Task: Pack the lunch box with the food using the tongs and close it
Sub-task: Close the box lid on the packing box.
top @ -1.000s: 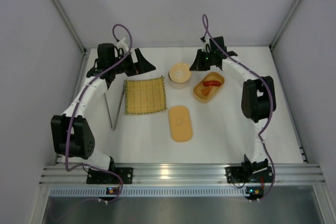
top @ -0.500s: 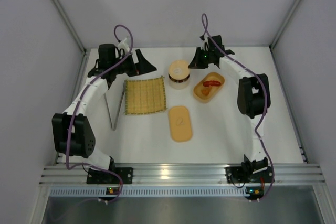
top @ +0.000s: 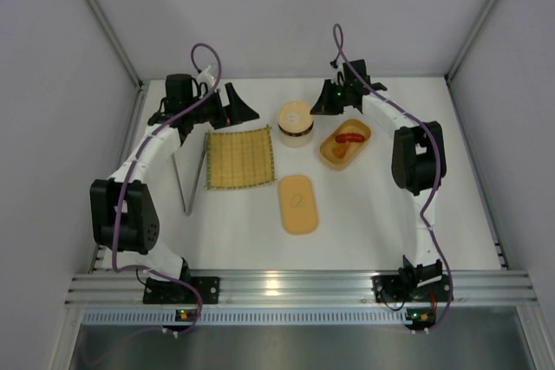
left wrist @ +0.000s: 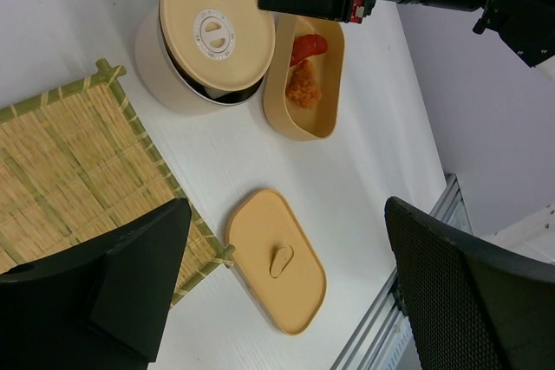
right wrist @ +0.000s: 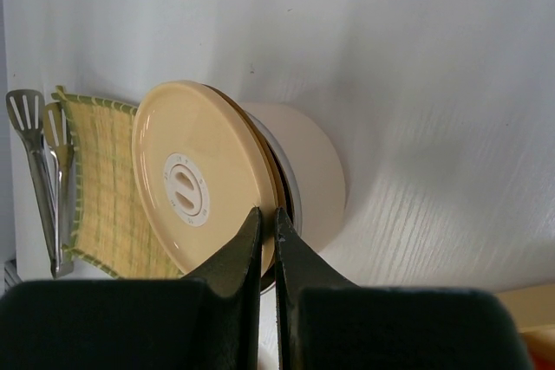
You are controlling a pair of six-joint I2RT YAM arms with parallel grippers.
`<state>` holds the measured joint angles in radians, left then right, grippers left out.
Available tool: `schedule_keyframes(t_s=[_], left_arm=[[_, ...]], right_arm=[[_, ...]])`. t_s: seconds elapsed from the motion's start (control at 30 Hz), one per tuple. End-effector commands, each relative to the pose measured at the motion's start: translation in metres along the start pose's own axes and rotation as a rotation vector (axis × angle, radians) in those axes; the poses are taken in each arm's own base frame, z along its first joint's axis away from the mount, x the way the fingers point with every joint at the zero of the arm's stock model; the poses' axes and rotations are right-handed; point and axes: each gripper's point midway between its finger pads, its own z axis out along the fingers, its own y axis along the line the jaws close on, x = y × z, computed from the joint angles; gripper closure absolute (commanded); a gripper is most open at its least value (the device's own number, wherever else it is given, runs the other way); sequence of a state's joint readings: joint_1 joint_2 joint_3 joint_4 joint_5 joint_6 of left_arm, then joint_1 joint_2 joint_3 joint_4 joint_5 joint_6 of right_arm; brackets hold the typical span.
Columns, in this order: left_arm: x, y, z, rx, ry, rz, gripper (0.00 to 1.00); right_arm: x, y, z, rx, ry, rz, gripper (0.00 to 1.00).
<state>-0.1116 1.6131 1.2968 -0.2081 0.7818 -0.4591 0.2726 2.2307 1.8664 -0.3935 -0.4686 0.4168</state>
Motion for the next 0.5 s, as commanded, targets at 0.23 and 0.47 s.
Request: schedule_keyframes(t_s=[0.23, 0.47], left_arm=[[-0.011, -0.008, 0.000, 0.043, -0.032, 0.038, 0.02], [-0.010, -0.008, 0.000, 0.043, -0.032, 0.038, 0.02]], right_arm=[[-0.001, 0.003, -0.002, -0.019, -0.002, 0.026, 1.00], [0.007, -0.001, -0.001, -0.012, 0.017, 0.028, 1.00]])
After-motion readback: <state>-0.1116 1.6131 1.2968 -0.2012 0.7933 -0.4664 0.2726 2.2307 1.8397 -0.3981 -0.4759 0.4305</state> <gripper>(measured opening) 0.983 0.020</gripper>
